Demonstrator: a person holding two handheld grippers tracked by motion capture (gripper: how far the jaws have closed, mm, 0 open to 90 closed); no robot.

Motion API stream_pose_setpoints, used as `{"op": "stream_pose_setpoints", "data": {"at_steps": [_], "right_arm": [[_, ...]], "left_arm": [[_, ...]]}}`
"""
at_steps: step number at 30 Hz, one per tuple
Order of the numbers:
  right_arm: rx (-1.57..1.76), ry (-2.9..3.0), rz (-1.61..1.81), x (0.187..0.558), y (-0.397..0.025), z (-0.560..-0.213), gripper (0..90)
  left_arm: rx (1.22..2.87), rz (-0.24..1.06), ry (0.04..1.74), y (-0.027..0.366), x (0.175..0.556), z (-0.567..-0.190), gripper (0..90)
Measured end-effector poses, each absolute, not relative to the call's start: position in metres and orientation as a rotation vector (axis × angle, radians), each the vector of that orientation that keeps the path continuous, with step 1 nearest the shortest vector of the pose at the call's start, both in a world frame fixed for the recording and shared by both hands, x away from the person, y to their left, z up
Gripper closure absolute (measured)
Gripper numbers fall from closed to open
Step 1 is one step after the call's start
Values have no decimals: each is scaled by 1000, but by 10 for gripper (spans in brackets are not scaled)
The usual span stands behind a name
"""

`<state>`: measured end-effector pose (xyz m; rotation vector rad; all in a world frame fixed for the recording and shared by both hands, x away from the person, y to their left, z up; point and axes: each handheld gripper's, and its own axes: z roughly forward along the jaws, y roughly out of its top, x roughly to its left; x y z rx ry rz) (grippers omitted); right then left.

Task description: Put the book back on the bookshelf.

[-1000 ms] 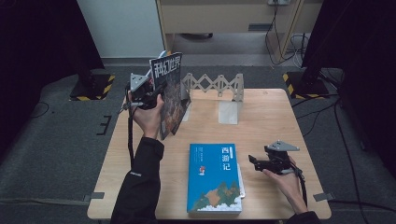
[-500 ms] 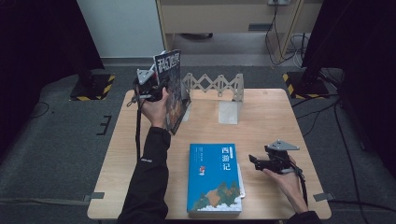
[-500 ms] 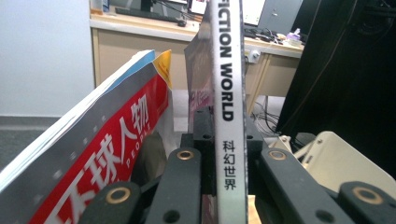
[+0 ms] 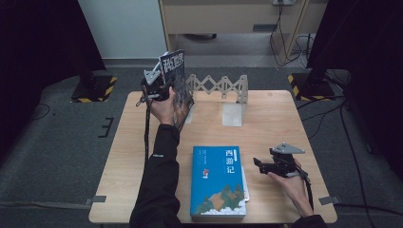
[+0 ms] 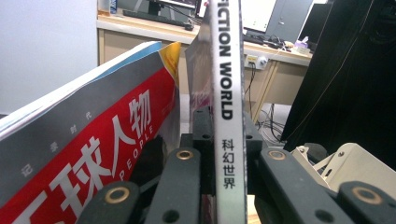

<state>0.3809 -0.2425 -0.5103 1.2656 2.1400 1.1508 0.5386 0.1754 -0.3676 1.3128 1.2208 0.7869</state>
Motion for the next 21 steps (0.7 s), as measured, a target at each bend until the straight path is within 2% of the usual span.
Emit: {"op": "stream_pose_setpoints", "data": {"at_steps": [10, 21], "right_arm": [[1253, 2138, 1143, 381, -241, -511, 181], [1254, 2142, 1139, 382, -240, -513, 182]], "left_arm": [[1353, 791, 1172, 161, 542, -379, 824], [1337, 771, 1161, 167, 539, -394, 823]]}}
